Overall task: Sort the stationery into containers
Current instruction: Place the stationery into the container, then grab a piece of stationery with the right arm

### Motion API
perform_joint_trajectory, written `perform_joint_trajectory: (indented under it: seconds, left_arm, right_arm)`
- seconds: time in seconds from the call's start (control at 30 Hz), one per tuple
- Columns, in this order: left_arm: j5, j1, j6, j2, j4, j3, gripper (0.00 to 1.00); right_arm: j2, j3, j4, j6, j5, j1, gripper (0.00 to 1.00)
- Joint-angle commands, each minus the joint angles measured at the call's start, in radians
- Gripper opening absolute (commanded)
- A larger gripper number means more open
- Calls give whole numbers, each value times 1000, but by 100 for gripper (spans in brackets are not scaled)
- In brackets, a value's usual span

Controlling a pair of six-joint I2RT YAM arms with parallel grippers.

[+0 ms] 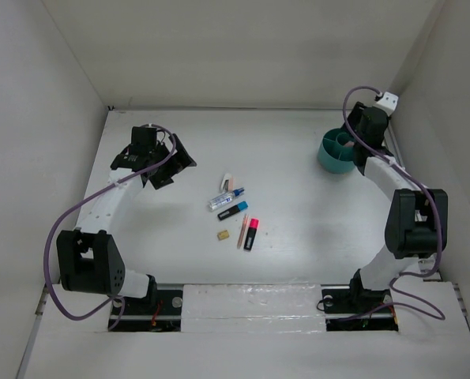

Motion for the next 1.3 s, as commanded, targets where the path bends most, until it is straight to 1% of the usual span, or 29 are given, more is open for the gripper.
perform_joint_trajectory:
  seconds: [0.0, 0.03, 0.07, 0.1, 0.17, 0.2, 0.27, 0.3, 0.33, 0.37, 0.4, 0.43, 0.47, 0.5, 0.53, 0.6, 0.63, 0.67, 0.73, 0.77, 0.87, 0.9, 0.97, 1.03, 1.1, 1.13, 1.17, 1.27]
  left_arm:
    - [5, 0, 13, -15, 21, -7, 100]
    - [-6, 0, 13, -15, 21, 2, 100]
    - [-15, 0, 13, -15, 21, 2, 100]
    - [-15, 0, 13, -15, 10, 2, 100]
    - [-25, 0, 13, -5, -2, 30, 100]
    - [-34, 0, 13, -5, -14, 39, 100]
    - [-46, 0, 13, 4, -30, 65, 100]
    - [-60, 0, 13, 4, -45, 74, 100]
    - [-69, 0, 13, 4, -45, 85, 100]
    - [-95, 0, 2, 4, -63, 108, 100]
    - [-113, 0, -7, 4, -76, 120, 100]
    - [-130, 0, -7, 4, -100, 133, 100]
    - [-150, 0, -7, 4, -114, 148, 100]
    - [-190, 0, -19, 4, -129, 180, 100]
    - [-207, 0, -30, 4, -158, 197, 100]
    - [-254, 0, -39, 4, -185, 238, 100]
    - [-268, 0, -51, 4, -207, 249, 100]
    - [-294, 0, -51, 4, -217, 261, 100]
    - [-320, 0, -65, -8, -235, 277, 100]
    - [-331, 0, -79, -8, -244, 291, 100]
    - [-362, 0, -90, -32, -258, 300, 100]
    - [-362, 0, -90, -46, -258, 300, 100]
    - [-377, 0, -100, -60, -268, 291, 100]
    - [-387, 0, -100, -72, -268, 291, 100]
    - [-387, 0, -100, -84, -268, 262, 100]
    - [-387, 0, -100, -94, -268, 249, 100]
    - [-387, 0, -100, -94, -258, 237, 100]
    - [-365, 0, -100, -132, -234, 161, 100]
  right_arm:
    - [-85, 53, 0, -37, 10, 41, 66]
    - [-94, 69, -9, -50, 39, 58, 72]
    - [-105, 84, -20, -63, 60, 96, 92]
    - [-128, 119, -29, -92, 82, 115, 100]
    - [-151, 165, -82, -120, 126, 152, 100]
    - [-160, 219, -107, -131, 146, 187, 100]
    - [-176, 288, -220, -131, 185, 222, 100]
    - [-188, 323, -268, -131, 185, 253, 100]
    - [-202, 393, -318, -131, 185, 270, 100]
    - [-211, 424, -399, -120, 185, 287, 100]
    - [-222, 447, -434, -101, 174, 305, 100]
    - [-237, 480, -461, -91, 135, 331, 100]
    - [-272, 480, -499, -91, 73, 331, 100]
    - [-291, 491, -500, -91, -53, 344, 100]
    - [-308, 501, -517, -79, -96, 360, 100]
    - [-317, 535, -598, -53, -137, 390, 100]
    - [-305, 590, -645, -42, -153, 431, 100]
    - [-274, 613, -740, -42, -153, 454, 100]
    - [-243, 638, -819, -42, -162, 506, 100]
    - [-233, 638, -848, -42, -173, 561, 100]
    - [-222, 551, -876, 8, -173, 649, 100]
    - [-222, 488, -876, 25, -173, 664, 100]
    - [-222, 431, -847, 79, -209, 683, 100]
    - [-204, 384, -847, 113, -199, 719, 100]
    - [-170, 383, -868, 136, -188, 745, 100]
    - [-147, 392, -886, 136, -176, 777, 100]
    - [-101, 392, -918, 146, -164, 793, 100]
    - [-24, 414, -951, 147, -131, 848, 100]
